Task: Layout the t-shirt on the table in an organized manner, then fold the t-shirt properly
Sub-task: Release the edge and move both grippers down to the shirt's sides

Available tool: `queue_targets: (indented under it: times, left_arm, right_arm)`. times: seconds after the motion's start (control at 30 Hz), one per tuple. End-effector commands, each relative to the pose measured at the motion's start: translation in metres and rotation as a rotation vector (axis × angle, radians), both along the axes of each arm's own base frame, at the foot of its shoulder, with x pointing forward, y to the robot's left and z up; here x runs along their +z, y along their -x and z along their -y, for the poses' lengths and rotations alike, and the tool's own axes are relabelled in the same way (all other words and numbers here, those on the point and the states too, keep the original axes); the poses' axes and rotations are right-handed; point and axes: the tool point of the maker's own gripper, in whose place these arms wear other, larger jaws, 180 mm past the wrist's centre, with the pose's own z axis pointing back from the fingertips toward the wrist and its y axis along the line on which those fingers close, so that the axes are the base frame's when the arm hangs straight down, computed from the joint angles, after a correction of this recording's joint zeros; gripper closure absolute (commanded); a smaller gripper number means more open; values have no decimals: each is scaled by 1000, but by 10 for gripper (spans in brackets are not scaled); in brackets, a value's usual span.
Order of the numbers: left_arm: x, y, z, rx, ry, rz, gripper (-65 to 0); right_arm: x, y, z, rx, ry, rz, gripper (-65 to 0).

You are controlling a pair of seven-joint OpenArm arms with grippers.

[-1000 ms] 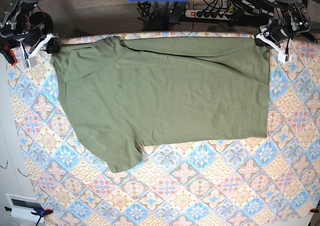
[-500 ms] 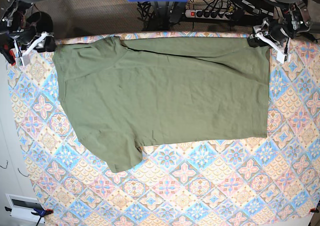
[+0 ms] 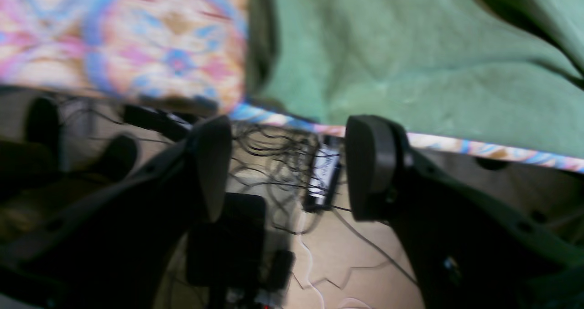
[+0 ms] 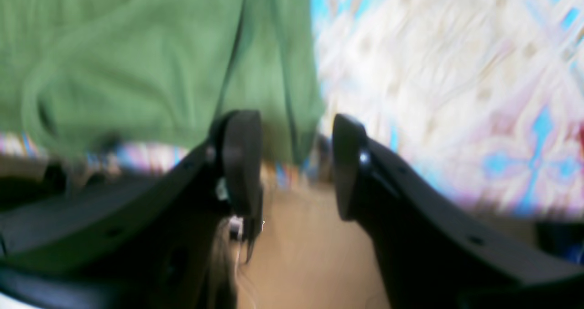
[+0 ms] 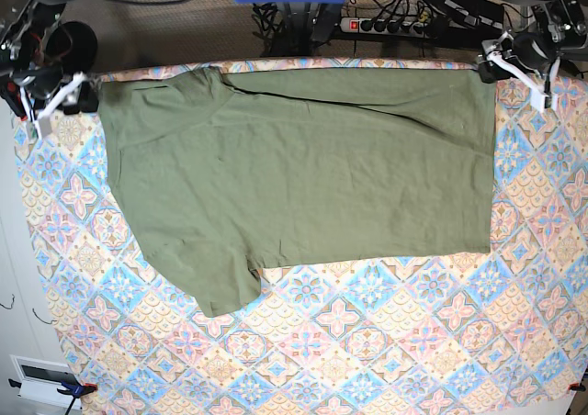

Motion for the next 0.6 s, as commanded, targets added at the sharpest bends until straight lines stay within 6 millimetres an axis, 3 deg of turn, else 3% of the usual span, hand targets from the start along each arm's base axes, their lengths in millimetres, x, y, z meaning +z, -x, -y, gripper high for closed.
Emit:
queue_targets:
  times: [0.0,0.13,0.33,0.43,0.57]
  left_arm:
    - [13,-11,-7,1,-24,50,-390]
    - [38,-53,-24,46,-56,190,-386]
    - [69,-109,-23,51,-47,358,-385]
    - [69,-137,-19,40,-37,382,-384]
    - [73,-166,-24,35,-111,386,-384]
  right_arm:
    - [17,-15,5,13,25,62,-251]
    - [22,-33,13,10,95,73,-248]
    - [36,-95,-22,136,130,148,-251]
    - [43,-122,-40,216,192,159,-251]
    - [48,-145,-49,261,263,161,-251]
